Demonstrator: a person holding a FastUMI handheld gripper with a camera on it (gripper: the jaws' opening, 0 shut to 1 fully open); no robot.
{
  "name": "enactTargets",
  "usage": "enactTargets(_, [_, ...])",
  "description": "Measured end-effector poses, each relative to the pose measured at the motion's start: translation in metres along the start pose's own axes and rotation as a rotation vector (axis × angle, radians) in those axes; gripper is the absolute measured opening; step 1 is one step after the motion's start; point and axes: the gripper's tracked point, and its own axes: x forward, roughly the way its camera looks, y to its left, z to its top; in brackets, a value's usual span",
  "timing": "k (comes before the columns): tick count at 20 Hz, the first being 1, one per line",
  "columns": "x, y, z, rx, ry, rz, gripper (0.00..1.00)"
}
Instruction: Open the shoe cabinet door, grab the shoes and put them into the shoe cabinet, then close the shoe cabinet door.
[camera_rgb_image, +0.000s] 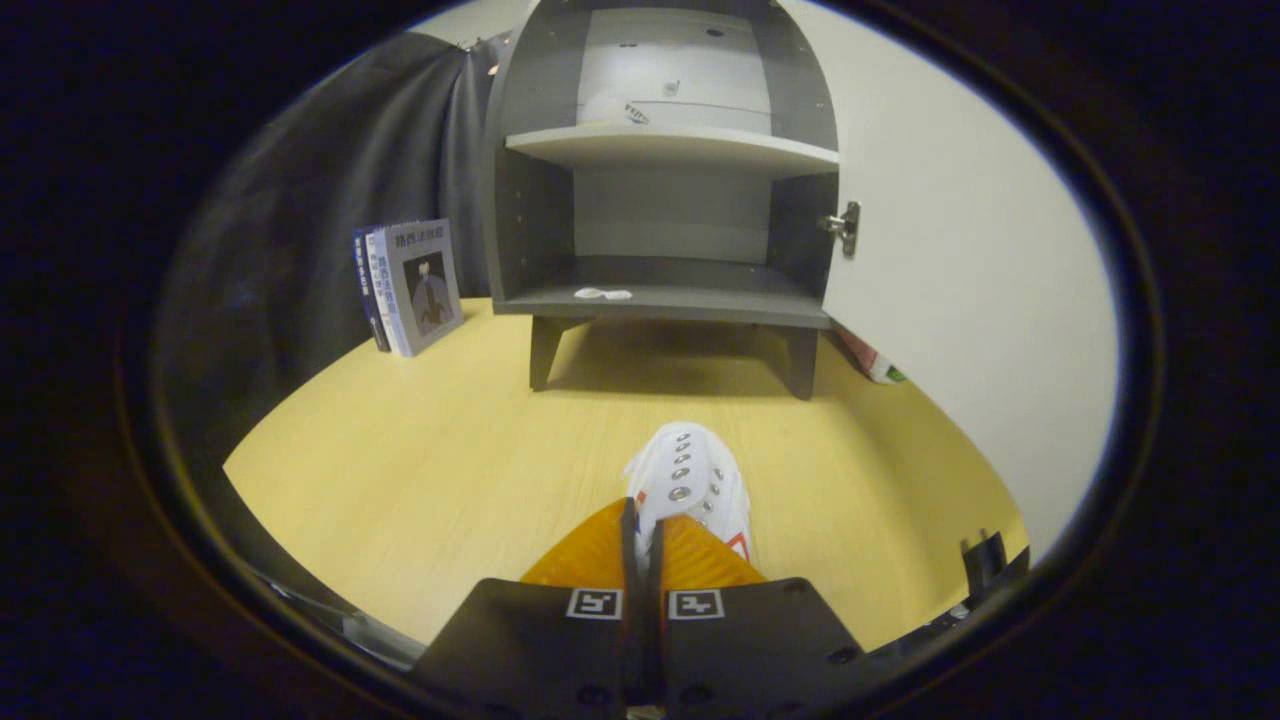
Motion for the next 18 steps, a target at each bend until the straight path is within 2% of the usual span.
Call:
enactTargets(10, [-0.074,-0.021,0.196,0.030,-0.200,-0.145,0.03])
enactTargets(14, [-0.070,-0.025,0.264,0.035,-0.250,-0.163,0.02])
enactTargets(18, [-0.040,-0.034,0.334,-0.005,-0.307,-0.153,0.02])
